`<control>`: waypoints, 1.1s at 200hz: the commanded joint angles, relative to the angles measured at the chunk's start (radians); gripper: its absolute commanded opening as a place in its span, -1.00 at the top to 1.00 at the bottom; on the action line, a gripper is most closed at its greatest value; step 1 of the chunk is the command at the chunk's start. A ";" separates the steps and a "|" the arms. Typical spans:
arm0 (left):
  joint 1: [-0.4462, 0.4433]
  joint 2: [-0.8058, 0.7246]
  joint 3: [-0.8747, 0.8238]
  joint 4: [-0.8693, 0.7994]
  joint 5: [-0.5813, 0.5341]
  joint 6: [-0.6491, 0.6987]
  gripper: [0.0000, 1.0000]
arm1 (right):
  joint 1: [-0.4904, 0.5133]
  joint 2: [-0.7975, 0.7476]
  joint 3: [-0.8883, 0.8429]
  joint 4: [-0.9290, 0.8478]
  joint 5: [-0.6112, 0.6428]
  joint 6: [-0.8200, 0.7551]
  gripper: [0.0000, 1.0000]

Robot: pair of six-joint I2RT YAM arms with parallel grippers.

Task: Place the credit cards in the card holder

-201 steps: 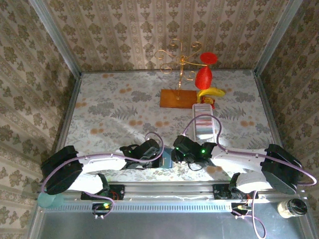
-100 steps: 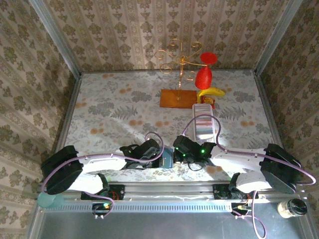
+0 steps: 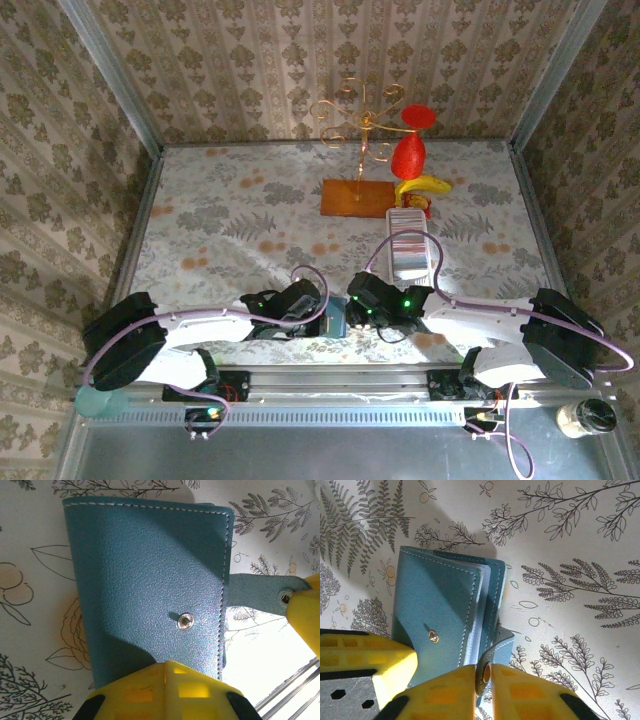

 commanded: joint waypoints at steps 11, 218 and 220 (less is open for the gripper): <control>-0.010 0.025 -0.020 -0.019 -0.008 -0.014 1.00 | -0.004 -0.016 0.027 -0.007 0.028 0.006 0.56; -0.013 0.025 -0.019 -0.019 -0.008 -0.013 1.00 | -0.009 -0.006 0.025 -0.012 0.032 0.004 0.73; -0.013 0.025 -0.019 -0.019 -0.008 -0.013 1.00 | -0.009 -0.007 0.025 -0.012 0.032 0.003 0.74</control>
